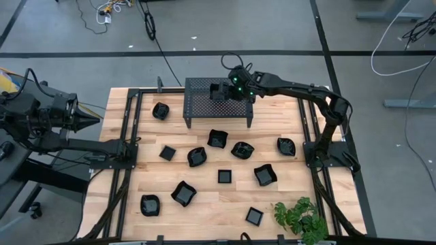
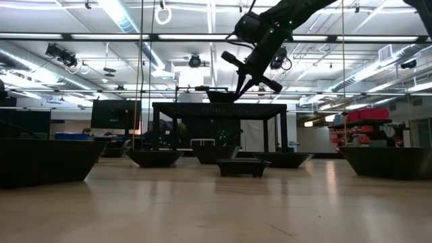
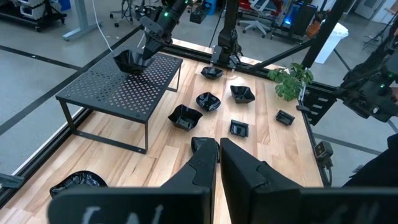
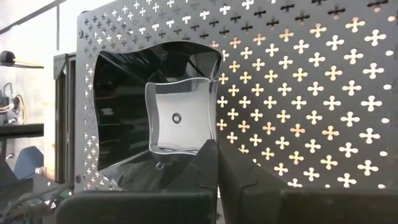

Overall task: Pick & Place Mini shaped plates
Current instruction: Put the distorted square plate on the shelf

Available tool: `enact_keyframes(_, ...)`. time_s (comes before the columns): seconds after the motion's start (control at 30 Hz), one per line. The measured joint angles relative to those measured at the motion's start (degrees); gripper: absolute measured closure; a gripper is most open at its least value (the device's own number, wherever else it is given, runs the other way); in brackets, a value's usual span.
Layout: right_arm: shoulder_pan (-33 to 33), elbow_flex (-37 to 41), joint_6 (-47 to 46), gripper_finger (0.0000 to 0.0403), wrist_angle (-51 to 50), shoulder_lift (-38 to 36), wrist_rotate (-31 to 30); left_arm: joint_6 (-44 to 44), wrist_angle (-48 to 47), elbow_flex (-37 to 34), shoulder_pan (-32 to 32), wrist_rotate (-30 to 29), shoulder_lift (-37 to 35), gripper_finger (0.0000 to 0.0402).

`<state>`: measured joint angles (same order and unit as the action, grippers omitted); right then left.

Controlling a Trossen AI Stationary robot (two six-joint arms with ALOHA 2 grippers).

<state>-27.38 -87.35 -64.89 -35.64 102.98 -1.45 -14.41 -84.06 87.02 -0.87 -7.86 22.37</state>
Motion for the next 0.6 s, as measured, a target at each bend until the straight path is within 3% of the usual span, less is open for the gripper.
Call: enact_keyframes(0.6,0.09,0.0,0.86,0.0401,0.02,0.0,0.0,0.0,0.01,0.0,0.0,0.01,0.0,0.0376)
